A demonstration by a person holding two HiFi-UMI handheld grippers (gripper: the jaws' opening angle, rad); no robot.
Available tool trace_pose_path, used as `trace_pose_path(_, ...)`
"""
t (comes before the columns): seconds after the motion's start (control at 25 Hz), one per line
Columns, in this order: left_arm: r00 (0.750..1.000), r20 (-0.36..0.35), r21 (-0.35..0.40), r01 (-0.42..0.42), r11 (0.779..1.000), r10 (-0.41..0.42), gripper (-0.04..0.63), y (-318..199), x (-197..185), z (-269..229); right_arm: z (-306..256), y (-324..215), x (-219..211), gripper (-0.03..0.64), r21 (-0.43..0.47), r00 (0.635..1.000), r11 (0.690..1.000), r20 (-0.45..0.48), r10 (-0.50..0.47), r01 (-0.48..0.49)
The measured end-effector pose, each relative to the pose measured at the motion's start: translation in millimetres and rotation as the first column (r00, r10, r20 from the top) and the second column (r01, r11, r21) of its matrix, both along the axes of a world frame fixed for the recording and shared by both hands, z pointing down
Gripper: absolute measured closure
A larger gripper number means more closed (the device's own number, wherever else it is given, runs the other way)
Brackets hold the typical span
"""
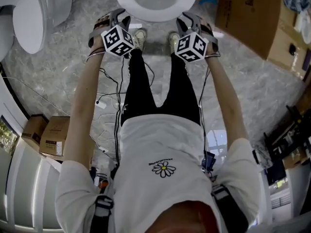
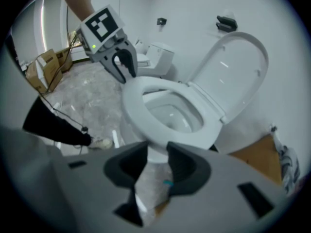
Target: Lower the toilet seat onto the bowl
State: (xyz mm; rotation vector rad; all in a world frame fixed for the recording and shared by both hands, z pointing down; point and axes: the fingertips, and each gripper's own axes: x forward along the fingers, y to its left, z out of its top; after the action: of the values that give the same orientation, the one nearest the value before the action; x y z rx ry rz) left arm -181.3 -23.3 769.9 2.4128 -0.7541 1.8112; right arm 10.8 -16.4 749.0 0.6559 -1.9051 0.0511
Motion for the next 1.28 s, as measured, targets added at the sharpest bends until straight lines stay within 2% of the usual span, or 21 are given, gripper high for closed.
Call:
trace_pose_path(0.16,1.000,0.015,-0.018,-0.027,0.999,0.027,0.442,8.0,-1.3,19.8,20.4,7.0,-1.0,0.471,-0.037,1.000,0.999,0.004,-0.008,0.008)
trace_pose_path(0.4,0.999,0.012,-0.091,0.040,0.995,-0.039,0.442,12.8,0.4,49.6,51.1,11.7,0.0,0.476,-0.054,1.000,0.999,-0.013,-0.004,0.004)
trace_pose_path(0.68,1.000,0.031,-0.136,0.009,0.991,-0.004,0.442,17.5,-2.4,70.8,73.1,15.5,-2.6,0.479,-0.100,1.000,0.995,-0.030,-0.003,0.000)
trace_pose_path(0.96,0.998,0.068,-0.209,0.012,0.978,0.003,0.442,23.8,-3.3,88.3,89.1,17.8,-4.1,0.476,-0.161,0.995,0.985,-0.069,-0.071,0.059)
trace_pose_path(1.12,0.996,0.087,-0.245,0.040,0.969,-0.019,0.442,25.5,-4.4,98.3,98.0,17.7,-5.9,0.474,-0.225,0.994,0.973,-0.080,-0.072,0.052)
trace_pose_path(1.28,0.996,0.082,-0.258,0.051,0.965,-0.030,0.442,24.9,-2.9,100.8,103.1,17.3,-6.4,0.471,-0.242,0.993,0.969,-0.087,-0.077,0.054)
